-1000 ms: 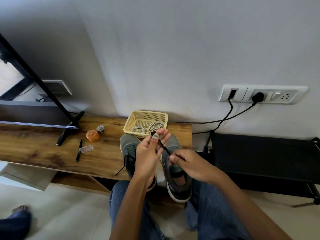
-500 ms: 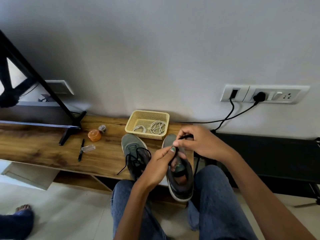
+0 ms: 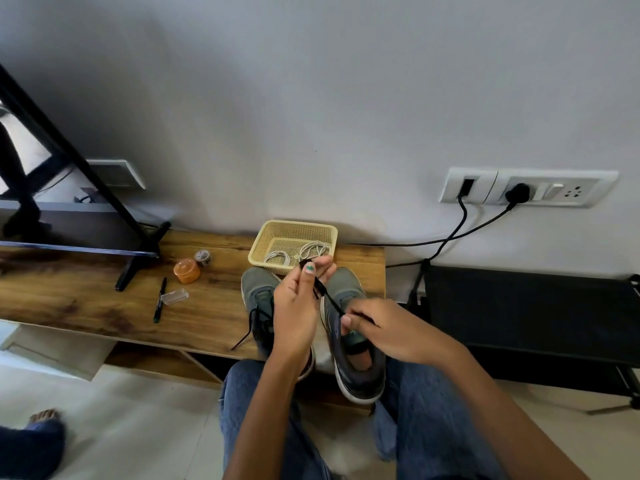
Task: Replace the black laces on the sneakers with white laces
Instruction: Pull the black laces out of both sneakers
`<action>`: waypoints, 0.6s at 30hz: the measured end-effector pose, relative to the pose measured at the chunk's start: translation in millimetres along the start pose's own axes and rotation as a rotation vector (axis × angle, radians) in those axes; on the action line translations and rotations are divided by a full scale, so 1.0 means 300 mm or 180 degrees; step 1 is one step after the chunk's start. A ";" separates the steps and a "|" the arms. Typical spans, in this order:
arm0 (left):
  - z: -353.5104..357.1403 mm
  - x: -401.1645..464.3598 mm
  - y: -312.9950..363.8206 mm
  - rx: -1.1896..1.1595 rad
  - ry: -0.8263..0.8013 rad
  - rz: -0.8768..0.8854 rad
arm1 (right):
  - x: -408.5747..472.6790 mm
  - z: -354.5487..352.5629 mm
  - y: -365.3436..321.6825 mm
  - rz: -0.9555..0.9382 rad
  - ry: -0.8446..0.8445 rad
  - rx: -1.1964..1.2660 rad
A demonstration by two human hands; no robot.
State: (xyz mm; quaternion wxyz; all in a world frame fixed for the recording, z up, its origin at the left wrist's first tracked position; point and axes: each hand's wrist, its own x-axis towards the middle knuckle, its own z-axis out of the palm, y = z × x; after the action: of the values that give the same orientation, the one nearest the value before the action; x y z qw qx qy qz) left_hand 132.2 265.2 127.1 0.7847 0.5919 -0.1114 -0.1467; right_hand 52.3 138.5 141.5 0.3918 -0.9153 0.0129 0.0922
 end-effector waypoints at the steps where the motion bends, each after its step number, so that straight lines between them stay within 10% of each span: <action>1: -0.005 0.000 -0.013 0.0583 -0.0051 0.0217 | -0.004 -0.005 -0.013 -0.0009 -0.0042 -0.0051; 6: -0.011 -0.030 -0.058 0.1717 -0.0810 0.0266 | -0.004 -0.076 -0.068 -0.0185 0.0086 -0.0127; 18: 0.031 -0.065 0.018 -0.0481 -0.0989 -0.0878 | 0.072 -0.087 0.048 -0.0089 0.0880 0.1274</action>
State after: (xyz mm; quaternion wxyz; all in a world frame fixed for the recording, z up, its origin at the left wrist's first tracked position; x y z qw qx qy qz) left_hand 111.4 265.4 134.7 0.7728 0.5113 -0.1376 -0.3500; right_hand 76.3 110.8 145.0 0.5611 -0.8235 0.0718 -0.0437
